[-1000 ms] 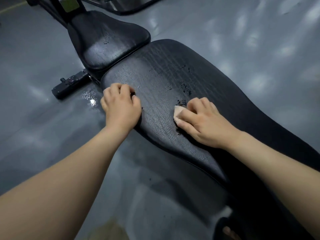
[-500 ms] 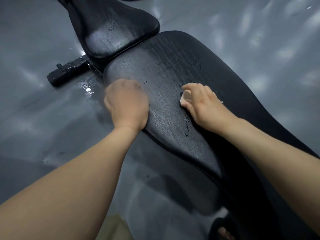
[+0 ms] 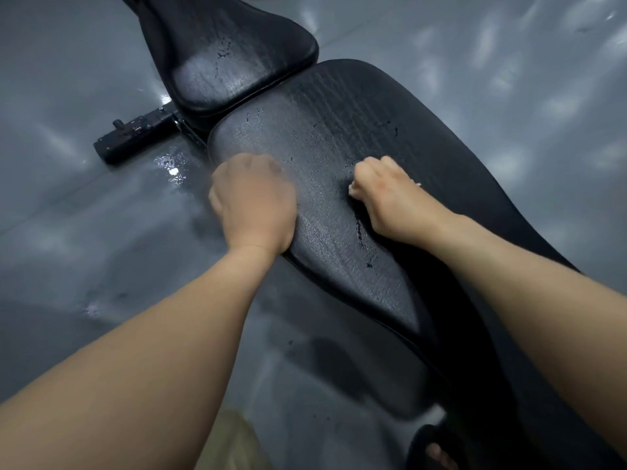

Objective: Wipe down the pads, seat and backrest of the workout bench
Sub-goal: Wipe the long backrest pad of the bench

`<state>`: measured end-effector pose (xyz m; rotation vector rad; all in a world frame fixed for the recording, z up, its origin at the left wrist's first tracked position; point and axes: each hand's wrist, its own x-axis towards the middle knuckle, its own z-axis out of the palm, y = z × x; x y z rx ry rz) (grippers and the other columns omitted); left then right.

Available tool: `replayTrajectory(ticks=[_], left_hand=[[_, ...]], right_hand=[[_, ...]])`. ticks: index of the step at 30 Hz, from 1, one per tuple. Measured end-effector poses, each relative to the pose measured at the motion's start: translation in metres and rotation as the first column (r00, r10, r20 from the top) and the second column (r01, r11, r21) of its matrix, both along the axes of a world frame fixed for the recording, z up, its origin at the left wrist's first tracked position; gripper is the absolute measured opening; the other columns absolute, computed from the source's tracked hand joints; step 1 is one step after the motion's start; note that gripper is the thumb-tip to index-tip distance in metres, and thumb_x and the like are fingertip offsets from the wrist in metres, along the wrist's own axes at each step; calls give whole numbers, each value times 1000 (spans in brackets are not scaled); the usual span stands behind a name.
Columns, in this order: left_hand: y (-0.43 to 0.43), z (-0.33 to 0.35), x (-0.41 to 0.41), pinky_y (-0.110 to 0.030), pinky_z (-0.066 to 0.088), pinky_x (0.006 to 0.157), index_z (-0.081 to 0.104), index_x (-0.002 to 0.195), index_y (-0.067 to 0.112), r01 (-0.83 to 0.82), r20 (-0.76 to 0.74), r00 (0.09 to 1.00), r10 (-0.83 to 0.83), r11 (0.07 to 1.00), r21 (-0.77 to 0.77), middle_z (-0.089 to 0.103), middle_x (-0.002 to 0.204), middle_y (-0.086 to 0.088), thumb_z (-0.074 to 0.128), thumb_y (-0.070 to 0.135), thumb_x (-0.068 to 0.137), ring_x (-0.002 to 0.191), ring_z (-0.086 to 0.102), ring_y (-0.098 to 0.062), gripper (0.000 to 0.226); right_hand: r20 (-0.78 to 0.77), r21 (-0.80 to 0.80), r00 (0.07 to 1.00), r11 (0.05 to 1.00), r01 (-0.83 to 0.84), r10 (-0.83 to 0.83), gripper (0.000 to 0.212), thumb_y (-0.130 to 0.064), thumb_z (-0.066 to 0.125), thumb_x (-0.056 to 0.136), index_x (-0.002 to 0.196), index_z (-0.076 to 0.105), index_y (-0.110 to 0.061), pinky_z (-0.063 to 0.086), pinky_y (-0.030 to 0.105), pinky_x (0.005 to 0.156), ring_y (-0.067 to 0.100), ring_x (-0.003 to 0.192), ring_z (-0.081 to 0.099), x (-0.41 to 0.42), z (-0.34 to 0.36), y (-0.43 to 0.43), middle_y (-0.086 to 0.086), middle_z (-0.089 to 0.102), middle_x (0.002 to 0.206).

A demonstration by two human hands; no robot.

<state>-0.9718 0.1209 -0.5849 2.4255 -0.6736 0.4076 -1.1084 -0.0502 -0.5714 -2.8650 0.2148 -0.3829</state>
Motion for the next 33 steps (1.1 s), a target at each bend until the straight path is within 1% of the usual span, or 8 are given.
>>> replayTrajectory(ticks=[2,9,15,19,22,27,29,33], left_hand=[[1,1,0,-46,27,112,60,108,29,-4,-5,1000,4,1000,0,50,126,0,49,34,86,131,36,-28,25],[1,-1,0,-45,25,112,59,108,29,-6,-1,1000,6,1000,-1,50,125,0,49,34,87,131,36,-28,24],[1,-2,1,-45,25,112,60,108,29,7,3,1000,-7,1000,-3,50,125,1,50,33,87,130,37,-28,24],[2,-1,1,-47,26,112,59,109,29,11,-7,1000,-11,1000,-2,50,126,0,49,33,87,131,36,-29,24],[2,-1,1,-47,25,112,58,109,30,13,-6,1000,-13,1000,0,49,126,0,49,33,87,131,36,-29,24],[1,-2,1,-47,26,112,59,109,29,7,7,1000,-7,1000,7,49,125,0,49,33,87,129,37,-29,24],[1,-2,1,-47,28,111,59,108,29,3,15,1000,-3,1000,7,50,125,0,50,32,87,129,38,-30,24],[0,-2,1,-48,28,111,59,108,29,4,16,1000,-4,1000,3,50,125,0,51,32,87,129,38,-29,23]], right_hand=[[8,19,1000,1000,22,-22,23,-20,45,104,87,30,-21,27,36,67,24,83,40,2,1,5,11,50,94],[-69,-54,969,969,-240,236,23,-26,36,107,94,50,-14,40,40,71,16,80,30,-54,-13,20,2,43,91],[133,7,991,1000,-8,7,28,-37,51,105,101,63,-12,46,42,82,22,84,41,-30,-7,-17,4,51,96],[106,-27,994,999,28,-25,35,-44,54,100,128,67,-28,46,39,95,28,108,47,-59,0,-13,2,56,123],[148,-15,989,1000,11,-9,37,-37,56,102,134,65,-21,45,40,104,31,110,56,-73,-3,-16,8,62,128],[257,59,961,994,92,-104,23,-21,63,99,117,75,-14,52,45,95,33,97,64,-58,-20,7,5,70,118],[275,56,958,996,65,-78,19,-11,67,95,110,78,-13,54,39,90,29,96,66,-52,-20,8,1,73,116],[309,1,951,1000,29,-27,13,-12,64,97,100,77,-14,53,33,82,23,82,62,-31,-10,-10,-5,74,107]])
